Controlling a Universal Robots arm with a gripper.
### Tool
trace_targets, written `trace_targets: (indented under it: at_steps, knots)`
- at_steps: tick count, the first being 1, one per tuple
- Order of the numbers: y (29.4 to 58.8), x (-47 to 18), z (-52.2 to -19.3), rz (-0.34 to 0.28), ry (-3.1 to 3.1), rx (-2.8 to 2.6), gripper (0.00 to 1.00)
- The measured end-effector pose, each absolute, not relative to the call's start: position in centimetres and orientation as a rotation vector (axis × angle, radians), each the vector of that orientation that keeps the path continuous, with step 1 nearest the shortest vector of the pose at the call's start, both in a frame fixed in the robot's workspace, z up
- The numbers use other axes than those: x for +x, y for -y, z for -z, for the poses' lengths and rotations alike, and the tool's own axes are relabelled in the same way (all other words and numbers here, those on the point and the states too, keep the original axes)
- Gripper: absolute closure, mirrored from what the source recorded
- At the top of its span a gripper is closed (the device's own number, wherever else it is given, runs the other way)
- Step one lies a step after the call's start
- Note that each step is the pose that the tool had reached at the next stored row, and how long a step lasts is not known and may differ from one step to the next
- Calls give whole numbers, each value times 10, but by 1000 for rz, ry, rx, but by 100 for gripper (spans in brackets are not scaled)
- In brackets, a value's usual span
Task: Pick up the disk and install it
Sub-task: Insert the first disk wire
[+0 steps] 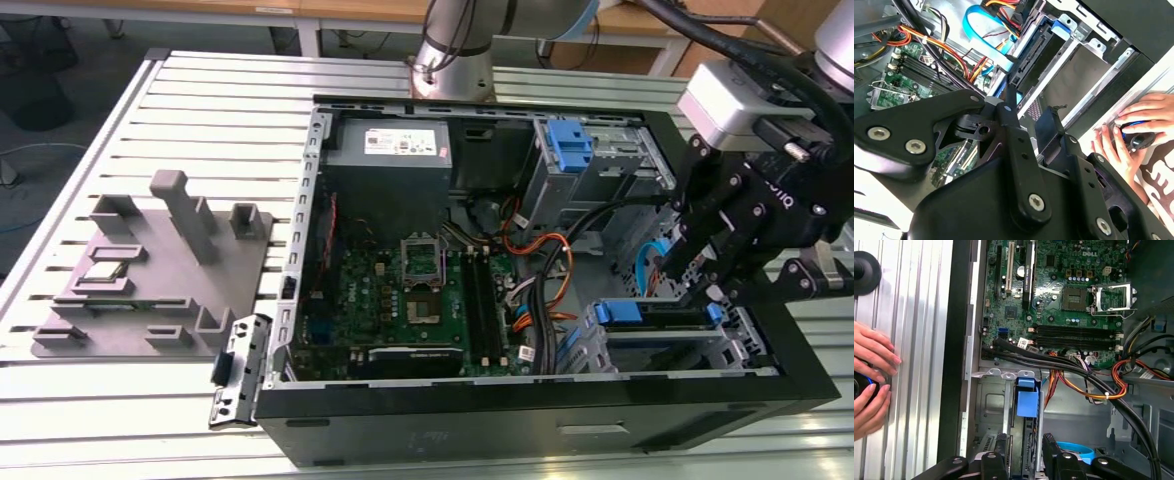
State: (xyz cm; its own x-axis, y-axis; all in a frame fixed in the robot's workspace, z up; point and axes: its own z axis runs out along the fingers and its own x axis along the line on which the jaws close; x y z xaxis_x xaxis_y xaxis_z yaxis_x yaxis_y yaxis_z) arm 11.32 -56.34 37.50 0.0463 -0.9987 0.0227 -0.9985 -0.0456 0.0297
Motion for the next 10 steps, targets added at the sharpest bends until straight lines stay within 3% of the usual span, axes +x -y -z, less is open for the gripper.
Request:
trace_targets:
  at_steps: [10]
  knots:
    - [553,113,-375,7,2144,2245,58]
